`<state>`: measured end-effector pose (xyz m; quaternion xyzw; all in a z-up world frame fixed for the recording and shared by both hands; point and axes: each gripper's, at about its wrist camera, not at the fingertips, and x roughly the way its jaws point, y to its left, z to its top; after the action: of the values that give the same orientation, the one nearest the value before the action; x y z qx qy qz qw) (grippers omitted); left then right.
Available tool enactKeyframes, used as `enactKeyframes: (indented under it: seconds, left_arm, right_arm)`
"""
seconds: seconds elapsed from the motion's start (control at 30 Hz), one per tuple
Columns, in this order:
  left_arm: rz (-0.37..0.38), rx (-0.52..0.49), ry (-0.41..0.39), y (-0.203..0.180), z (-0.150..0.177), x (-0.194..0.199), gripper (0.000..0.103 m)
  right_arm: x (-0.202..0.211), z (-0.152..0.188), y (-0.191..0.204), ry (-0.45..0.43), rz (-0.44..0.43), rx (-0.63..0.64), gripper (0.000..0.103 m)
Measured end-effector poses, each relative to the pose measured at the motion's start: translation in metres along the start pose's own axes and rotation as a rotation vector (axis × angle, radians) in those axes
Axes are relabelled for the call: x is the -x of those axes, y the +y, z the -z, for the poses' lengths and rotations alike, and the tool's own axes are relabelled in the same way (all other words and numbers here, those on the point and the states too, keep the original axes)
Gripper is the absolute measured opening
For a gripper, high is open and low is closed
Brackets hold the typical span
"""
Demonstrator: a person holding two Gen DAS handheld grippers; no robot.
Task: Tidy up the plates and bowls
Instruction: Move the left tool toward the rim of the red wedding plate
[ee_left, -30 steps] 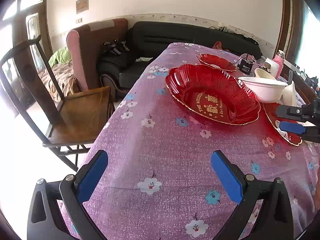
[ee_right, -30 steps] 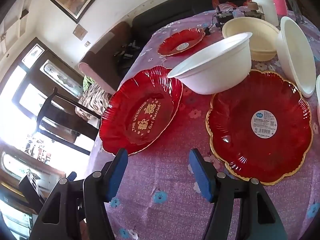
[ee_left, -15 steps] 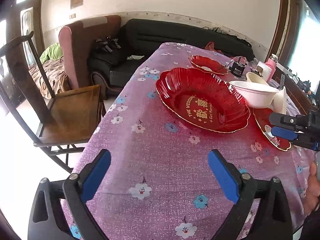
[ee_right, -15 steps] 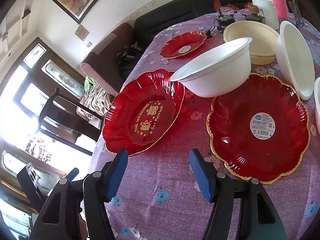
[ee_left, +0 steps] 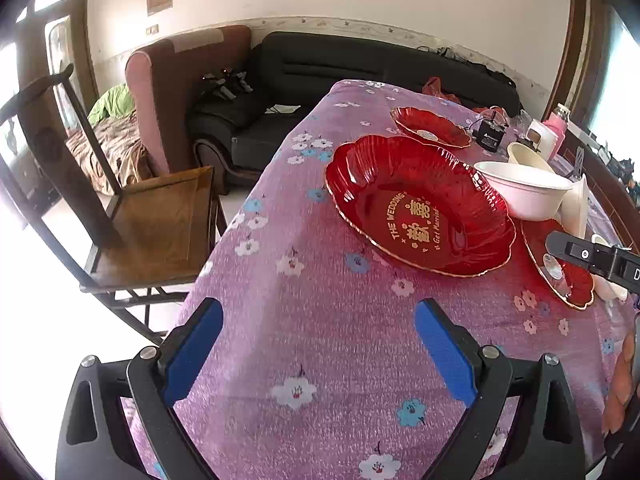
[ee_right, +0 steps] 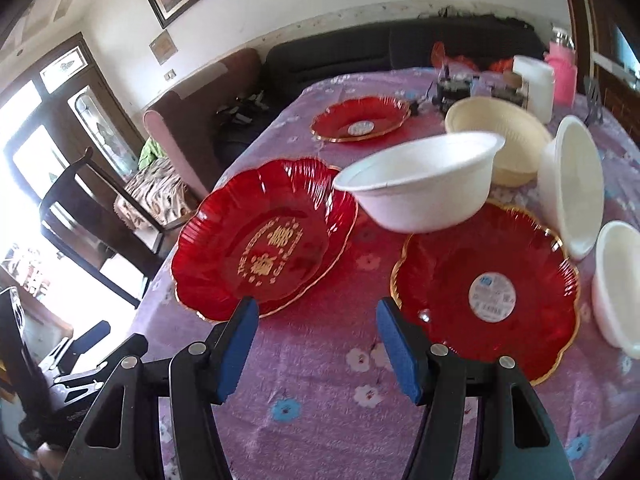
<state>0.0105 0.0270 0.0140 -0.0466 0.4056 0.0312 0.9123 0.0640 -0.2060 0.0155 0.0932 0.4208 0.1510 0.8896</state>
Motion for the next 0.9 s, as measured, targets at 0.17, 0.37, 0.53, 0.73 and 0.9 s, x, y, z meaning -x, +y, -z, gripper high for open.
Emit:
enactKeyframes:
  seconds: [0.17,0.37,0.53,0.73,0.9]
  left_arm:
    - [-0.015,-0.025,0.001,-0.002,-0.016,-0.002,0.097]
    - [-0.024,-0.03,0.017,0.003,-0.032,-0.01,0.097]
    - [-0.015,-0.022,0.049,0.009,-0.044,-0.023,0.097]
    - [0.024,0.014,0.087,0.014,-0.061,-0.041,0.097]
    - [0.036,0.011,0.108,0.008,-0.078,-0.063,0.097]
  right_arm:
    - [-0.009,0.0,-0.001,0.046,-0.009,-0.014,0.066]
    - [-0.019,0.001,-0.007,0.082,-0.051,-0.062,0.066]
    - [-0.027,-0.006,-0.011,0.09,-0.057,-0.084,0.066]
    - [-0.03,-0.017,-0.016,0.083,-0.065,-0.122,0.058]
    - [-0.042,-0.026,-0.019,0.106,-0.069,-0.151,0.046]
